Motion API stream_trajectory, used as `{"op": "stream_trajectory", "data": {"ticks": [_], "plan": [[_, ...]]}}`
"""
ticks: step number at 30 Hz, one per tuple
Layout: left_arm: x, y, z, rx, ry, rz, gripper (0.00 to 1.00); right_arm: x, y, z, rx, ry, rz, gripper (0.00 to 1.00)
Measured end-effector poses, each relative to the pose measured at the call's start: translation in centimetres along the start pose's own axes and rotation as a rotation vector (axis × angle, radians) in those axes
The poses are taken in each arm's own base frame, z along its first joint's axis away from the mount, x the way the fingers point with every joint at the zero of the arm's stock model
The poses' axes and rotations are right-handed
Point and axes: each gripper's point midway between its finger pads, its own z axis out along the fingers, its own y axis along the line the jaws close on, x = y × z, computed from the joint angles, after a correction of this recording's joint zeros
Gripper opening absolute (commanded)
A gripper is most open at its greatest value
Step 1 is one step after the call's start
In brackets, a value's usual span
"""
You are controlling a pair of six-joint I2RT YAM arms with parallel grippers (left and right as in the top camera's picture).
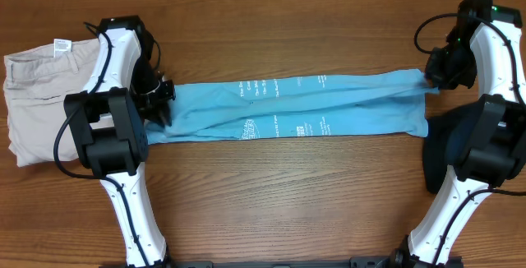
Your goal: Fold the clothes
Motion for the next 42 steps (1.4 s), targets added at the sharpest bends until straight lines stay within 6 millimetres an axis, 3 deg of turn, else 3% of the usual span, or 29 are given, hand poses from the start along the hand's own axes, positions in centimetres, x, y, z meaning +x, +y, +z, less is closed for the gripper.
{"op": "stream_trajectory", "data": {"ticks": [4,12,20,23,27,31,34,42], "plan": [[0.1,0.0,0.0,-0.002,0.003,0.01,0.3,0.1,0.0,0.0,0.002,0.002,-0.001,0.17],[-0.2,-0.1,-0.4,0.001,-0.014,0.014,0.31,0.4,-0.2,0.0,0.006,0.017,-0.001,0.38],[-2.1,-1.0,-4.8,0.03,-0.197,0.035,0.38,0.9,-2.4,0.1,-0.01,0.052,0.051,0.45],[-2.1,-1.5,-7.3,0.041,-0.289,0.047,0.41,1.3,-2.6,0.2,-0.079,0.079,0.046,0.54],[-2.1,-2.4,-8.2,0.044,-0.331,0.065,0.41,2.2,-1.8,1.7,-0.15,0.115,0.008,0.6],[-2.3,-3.8,-8.1,0.038,-0.348,0.097,0.43,3.7,-0.9,4.7,-0.2,0.156,-0.019,0.61],[-2.5,-4.8,-8.1,0.036,-0.366,0.121,0.45,3.7,0.0,6.8,-0.245,0.128,-0.033,0.63],[-2.6,-5.4,-8.2,0.038,-0.376,0.132,0.47,3.4,0.9,6.8,-0.308,0.028,-0.05,0.62]]}}
